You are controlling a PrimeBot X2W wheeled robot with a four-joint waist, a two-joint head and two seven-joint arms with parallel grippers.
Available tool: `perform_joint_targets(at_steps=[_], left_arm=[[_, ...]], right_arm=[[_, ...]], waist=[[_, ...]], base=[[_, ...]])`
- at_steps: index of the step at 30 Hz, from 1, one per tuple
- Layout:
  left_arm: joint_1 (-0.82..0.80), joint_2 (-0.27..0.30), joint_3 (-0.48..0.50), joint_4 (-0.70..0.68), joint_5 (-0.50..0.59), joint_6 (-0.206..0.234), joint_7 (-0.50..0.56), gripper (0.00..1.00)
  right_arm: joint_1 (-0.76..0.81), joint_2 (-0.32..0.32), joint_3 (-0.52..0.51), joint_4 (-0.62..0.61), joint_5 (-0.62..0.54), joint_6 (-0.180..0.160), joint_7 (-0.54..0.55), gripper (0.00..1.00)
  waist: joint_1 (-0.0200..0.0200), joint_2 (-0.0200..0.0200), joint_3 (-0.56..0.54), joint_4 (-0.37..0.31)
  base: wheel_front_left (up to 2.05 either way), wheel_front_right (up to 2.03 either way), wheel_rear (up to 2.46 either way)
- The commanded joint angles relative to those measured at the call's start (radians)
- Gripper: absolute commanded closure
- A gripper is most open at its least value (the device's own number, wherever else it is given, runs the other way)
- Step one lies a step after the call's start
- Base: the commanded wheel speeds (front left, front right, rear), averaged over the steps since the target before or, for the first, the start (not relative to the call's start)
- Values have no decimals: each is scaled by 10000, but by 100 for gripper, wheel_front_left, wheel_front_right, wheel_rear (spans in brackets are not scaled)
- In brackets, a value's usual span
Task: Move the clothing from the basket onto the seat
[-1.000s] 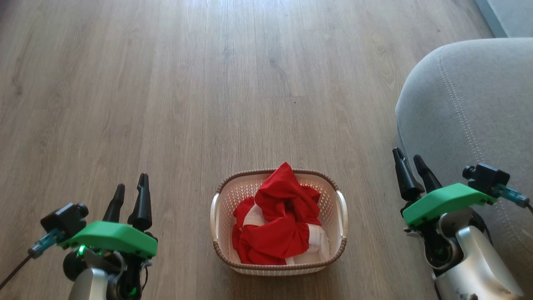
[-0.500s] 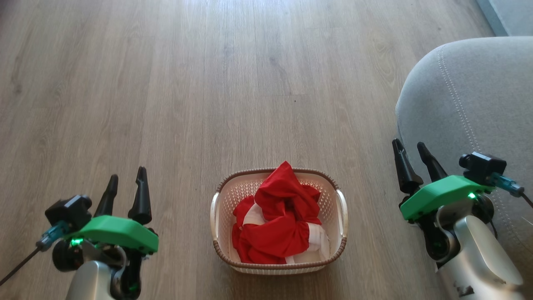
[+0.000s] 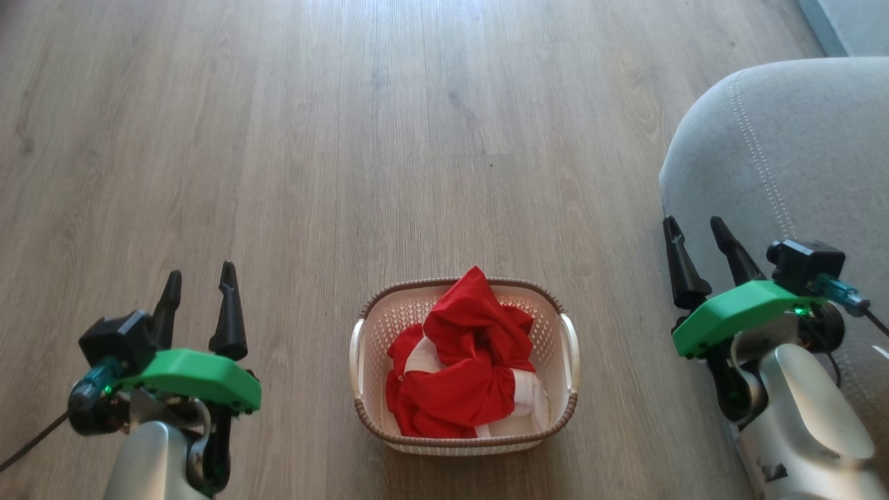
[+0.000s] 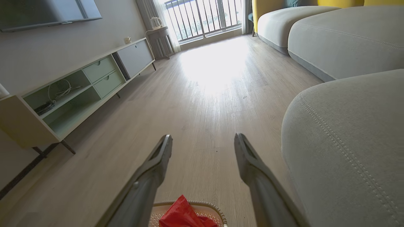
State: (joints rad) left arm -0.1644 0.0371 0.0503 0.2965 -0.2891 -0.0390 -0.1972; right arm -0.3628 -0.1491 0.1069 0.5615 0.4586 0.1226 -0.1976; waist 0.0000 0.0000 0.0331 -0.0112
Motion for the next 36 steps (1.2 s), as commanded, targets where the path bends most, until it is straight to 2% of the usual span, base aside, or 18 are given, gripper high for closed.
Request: perform_joint_targets(at_steps=[1,18,36], left_arm=[[-541,119,316,-373,278,77,-159,0],[-757,133,444,-56,1719,141,-646,0],[-640,132,431,-48,1573,257,-646,0]], right_arm=[[-533,-100,115,-215,-277,69,-151,0],[-965,-131,5,362,-2391,81,-642,0],[-914,-26,-448,103,-2544,81,-642,0]], waist=[[0,0,2,-3],[0,0,83,-76],[0,0,106,-115]], base=[[0,0,0],[0,0,0],[0,0,0]])
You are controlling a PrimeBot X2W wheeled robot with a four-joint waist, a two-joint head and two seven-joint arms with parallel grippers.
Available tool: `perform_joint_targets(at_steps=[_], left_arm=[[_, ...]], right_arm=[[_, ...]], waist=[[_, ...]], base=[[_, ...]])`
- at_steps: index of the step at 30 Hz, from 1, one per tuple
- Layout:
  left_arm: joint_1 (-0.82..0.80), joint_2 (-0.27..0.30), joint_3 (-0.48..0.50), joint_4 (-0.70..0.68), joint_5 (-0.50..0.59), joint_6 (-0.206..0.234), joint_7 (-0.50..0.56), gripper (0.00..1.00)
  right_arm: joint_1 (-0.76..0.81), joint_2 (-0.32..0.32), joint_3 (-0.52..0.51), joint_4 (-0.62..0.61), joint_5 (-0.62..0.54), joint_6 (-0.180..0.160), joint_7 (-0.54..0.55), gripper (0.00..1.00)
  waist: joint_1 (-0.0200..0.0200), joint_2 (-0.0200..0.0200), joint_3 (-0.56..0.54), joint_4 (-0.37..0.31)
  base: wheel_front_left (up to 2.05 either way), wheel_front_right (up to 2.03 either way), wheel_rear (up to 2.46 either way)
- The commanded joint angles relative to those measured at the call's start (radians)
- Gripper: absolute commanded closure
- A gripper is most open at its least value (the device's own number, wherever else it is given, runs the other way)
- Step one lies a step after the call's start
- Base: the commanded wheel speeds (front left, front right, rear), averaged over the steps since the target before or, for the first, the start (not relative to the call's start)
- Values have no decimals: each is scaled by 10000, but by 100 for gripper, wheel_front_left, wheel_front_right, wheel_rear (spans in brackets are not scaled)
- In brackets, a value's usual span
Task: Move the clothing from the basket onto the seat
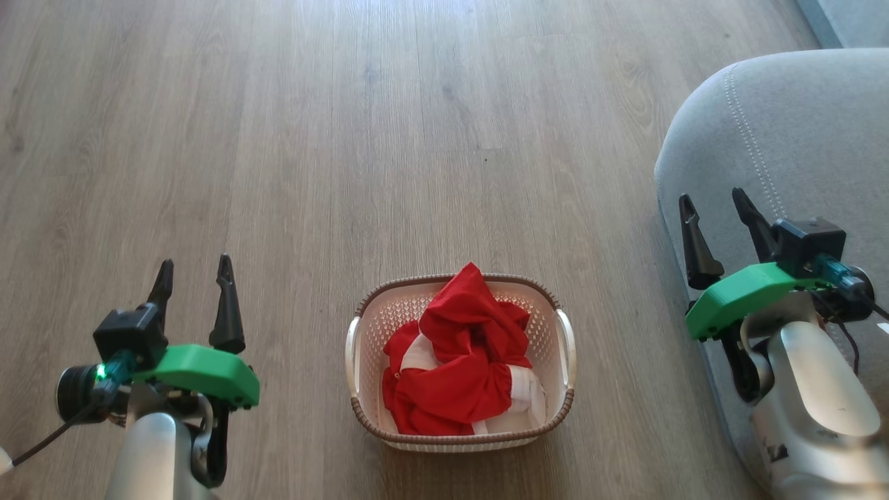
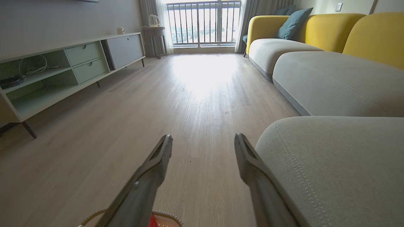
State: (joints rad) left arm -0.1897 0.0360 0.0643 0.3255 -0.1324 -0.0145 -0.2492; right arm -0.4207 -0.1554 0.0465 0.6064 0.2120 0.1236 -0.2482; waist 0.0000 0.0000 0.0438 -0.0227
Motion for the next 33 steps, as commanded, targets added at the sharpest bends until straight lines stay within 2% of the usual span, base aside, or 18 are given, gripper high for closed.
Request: perform_joint_targets(at_steps=[1,11,17,27,33], left_arm=[[-384,143,291,-339,12,9,-126,0],[-316,143,212,-156,-8,-108,-126,0],[-388,143,77,-127,-119,-108,-126,0],[-943,143,-713,107,-659,-254,-126,0],[-1686,143,-1716,326,-1022,-407,-126,0]], right_arm=[[-330,48,149,-358,-79,71,-136,0],[-302,104,97,-547,-41,71,-136,0],[-422,104,102,-856,-16,71,-136,0],[-1140,122,-18,-2069,100,71,-136,0],[-1770,91,-99,-2856,212,71,-136,0]], waist=[[0,0,-1,-6],[0,0,57,-59],[0,0,467,-123],[0,0,2269,-330],[0,0,3687,-525]], base=[[0,0,0],[0,0,0],[0,0,0],[0,0,0],[0,0,0]])
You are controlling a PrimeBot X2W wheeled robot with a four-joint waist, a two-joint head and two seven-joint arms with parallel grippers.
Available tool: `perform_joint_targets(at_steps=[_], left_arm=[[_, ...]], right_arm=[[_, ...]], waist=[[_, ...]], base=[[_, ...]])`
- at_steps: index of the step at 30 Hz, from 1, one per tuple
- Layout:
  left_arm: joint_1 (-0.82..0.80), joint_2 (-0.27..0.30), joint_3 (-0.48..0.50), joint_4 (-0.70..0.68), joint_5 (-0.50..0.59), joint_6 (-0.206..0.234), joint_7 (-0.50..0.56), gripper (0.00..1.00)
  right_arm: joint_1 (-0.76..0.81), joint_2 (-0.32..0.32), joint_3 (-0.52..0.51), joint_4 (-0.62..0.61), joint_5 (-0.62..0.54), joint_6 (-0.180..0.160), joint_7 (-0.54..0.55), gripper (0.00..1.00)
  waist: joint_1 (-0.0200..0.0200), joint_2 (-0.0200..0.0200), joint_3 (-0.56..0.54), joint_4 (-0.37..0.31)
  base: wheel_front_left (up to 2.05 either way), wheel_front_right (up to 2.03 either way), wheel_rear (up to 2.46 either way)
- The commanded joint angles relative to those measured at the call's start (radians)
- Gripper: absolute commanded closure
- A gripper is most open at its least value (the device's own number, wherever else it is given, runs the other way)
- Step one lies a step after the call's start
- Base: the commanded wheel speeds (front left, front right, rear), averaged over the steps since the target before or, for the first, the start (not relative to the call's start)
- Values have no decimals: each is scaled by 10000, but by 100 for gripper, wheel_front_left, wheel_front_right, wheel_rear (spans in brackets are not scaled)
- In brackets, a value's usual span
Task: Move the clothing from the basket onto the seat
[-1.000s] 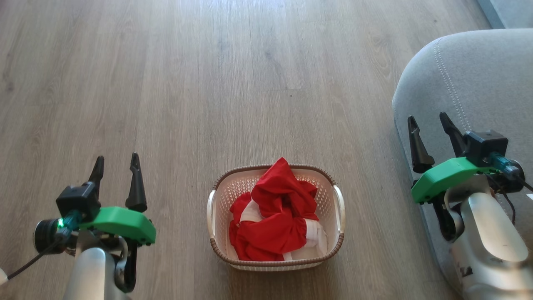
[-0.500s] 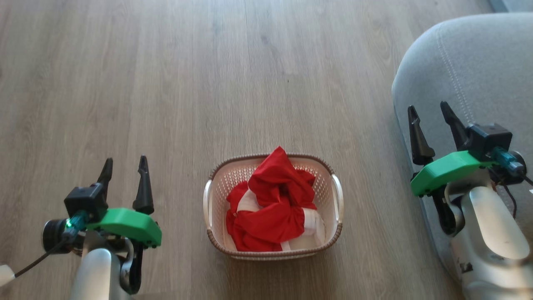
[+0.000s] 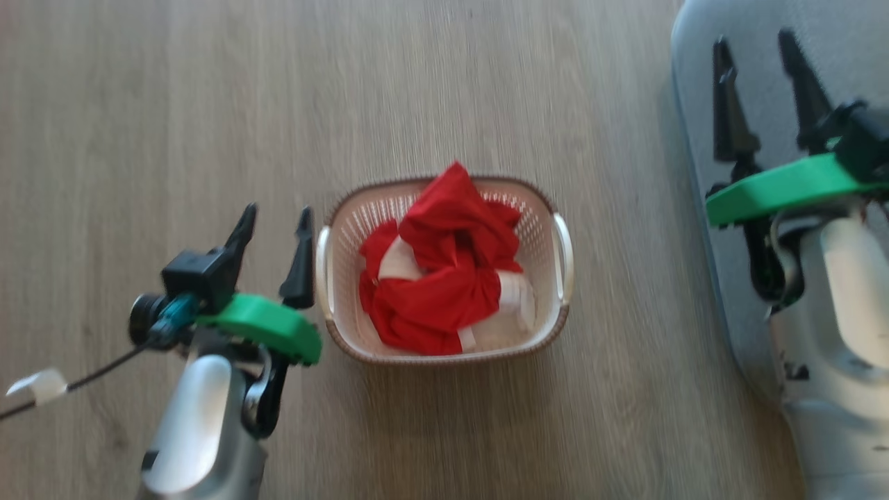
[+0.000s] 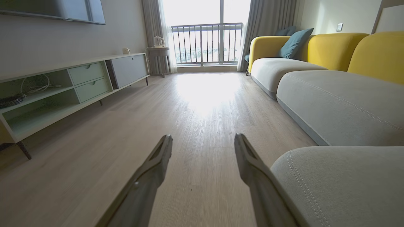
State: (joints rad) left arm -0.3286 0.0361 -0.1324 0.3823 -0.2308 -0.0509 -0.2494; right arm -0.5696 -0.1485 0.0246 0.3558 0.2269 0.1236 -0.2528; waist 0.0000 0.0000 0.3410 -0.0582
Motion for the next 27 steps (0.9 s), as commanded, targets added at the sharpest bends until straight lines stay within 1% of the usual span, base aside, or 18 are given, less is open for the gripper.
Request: perform_joint_targets(at_steps=[1,9,10,15,23,27], left_arm=[[-445,141,90,-196,-68,-44,-124,0],[-1674,141,-983,408,-100,-104,-124,0],[-1674,141,-983,408,-100,-104,-124,0],[-2578,141,-1500,950,-21,-119,-124,0],[-4171,141,-2501,2441,156,-165,-124,0],[-4988,141,-2801,3489,183,-56,-124,0]], right_arm=[[-389,12,105,-463,76,71,-90,0],[-1161,-85,106,-1080,159,71,-90,0],[-1161,-85,106,-1080,159,71,-90,0],[-1526,-118,159,-1509,187,71,-90,0],[-2004,-28,428,-2007,211,71,-90,0],[-2096,82,537,-2165,218,71,-90,0]], waist=[[0,0,957,-212],[0,0,2739,-590],[0,0,2739,-590],[0,0,3672,-823],[0,0,4879,-1303],[0,0,5321,-1567]], base=[[0,0,0],[0,0,0],[0,0,0],[0,0,0],[0,0,0],[0,0,0]])
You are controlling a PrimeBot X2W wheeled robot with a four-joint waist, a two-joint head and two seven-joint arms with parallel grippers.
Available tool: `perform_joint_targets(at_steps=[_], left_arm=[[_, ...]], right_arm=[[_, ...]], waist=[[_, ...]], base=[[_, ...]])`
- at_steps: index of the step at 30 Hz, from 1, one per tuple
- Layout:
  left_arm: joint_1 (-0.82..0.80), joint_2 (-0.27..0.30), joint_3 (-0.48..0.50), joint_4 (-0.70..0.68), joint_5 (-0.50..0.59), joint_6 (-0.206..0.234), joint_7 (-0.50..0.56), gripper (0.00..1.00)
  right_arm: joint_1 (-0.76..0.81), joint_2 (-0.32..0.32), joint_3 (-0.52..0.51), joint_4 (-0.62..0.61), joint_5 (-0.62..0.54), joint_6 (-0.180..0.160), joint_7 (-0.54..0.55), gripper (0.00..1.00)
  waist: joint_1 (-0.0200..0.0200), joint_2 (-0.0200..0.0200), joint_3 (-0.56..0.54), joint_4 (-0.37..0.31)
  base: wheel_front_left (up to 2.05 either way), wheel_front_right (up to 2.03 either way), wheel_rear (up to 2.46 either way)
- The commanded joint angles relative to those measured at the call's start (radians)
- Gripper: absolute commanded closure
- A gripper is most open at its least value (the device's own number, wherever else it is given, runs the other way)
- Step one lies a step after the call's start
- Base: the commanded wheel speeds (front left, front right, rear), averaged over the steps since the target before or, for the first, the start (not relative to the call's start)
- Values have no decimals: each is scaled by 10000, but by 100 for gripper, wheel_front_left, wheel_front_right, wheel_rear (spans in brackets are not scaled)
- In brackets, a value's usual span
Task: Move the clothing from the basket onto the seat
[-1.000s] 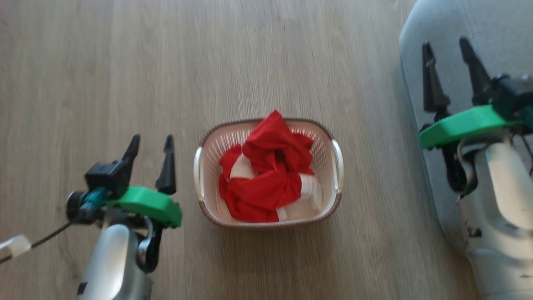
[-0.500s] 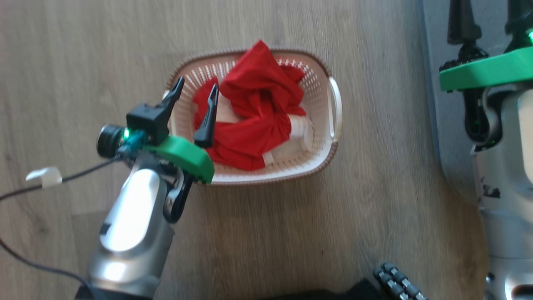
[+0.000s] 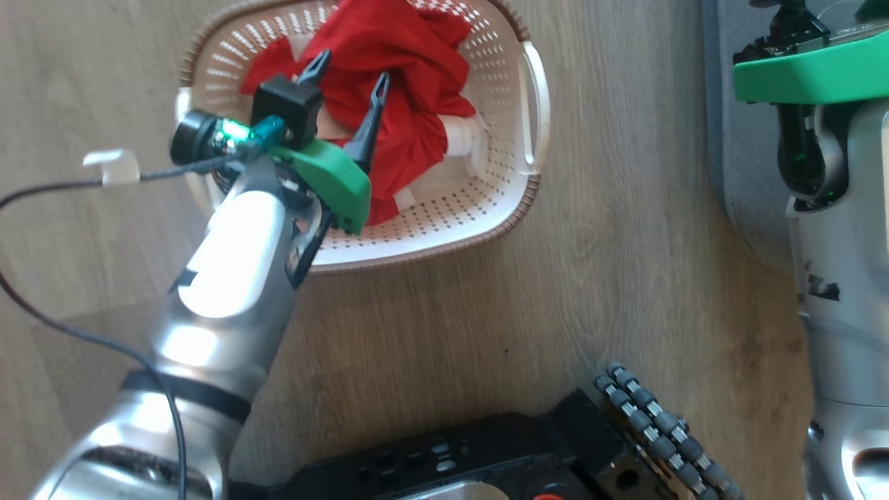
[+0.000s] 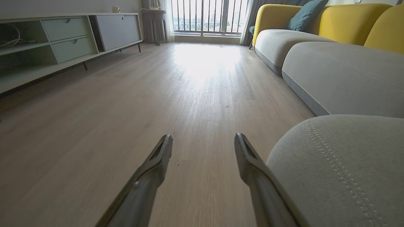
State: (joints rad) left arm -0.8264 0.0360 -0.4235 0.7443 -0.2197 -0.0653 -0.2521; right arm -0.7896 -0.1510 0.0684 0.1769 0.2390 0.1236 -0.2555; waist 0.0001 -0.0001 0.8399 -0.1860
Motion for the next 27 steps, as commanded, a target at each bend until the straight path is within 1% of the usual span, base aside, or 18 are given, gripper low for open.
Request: perform_joint_targets(at_steps=[1,5,12,20,22,24,25,26,27], left_arm=[[-221,143,40,149,119,134,-97,0],[-1067,143,-248,1392,401,347,-97,0],[-2359,144,-554,3175,911,1173,-97,0],[-3299,166,-1049,4887,1450,1860,25,0],[-3419,164,-1119,5053,1472,1896,95,0],[-3496,162,-1178,5159,1454,1785,156,0],[-3527,162,-1188,5198,1431,1757,170,92],[-3543,161,-1187,5232,1394,1727,195,100],[-3543,159,-1195,5264,1355,1668,245,100]], right_arm=[[95,126,112,-405,99,71,-63,0],[106,199,131,-463,127,71,-63,0],[177,418,122,-451,200,71,-63,0],[190,622,106,-449,264,71,-63,0],[207,673,111,-448,257,71,-63,0],[219,722,122,-429,275,71,-63,0],[218,740,121,-416,282,71,-63,0],[219,760,117,-403,286,71,-63,0],[215,775,114,-386,289,71,-63,0]], waist=[[-1,1,422,-341],[-1,1,716,-515],[-1,1,1006,-742],[-1,1,1229,-940],[-1,1,1275,-976],[-1,1,1302,-1008],[-1,1,1308,-1020],[-1,1,1303,-1028],[-1,1,1291,-1032]], base=[[0,0,0],[0,0,0],[0,0,0],[0,0,0],[0,0,0],[0,0,0],[0,0,0],[0,0,0],[0,0,0]])
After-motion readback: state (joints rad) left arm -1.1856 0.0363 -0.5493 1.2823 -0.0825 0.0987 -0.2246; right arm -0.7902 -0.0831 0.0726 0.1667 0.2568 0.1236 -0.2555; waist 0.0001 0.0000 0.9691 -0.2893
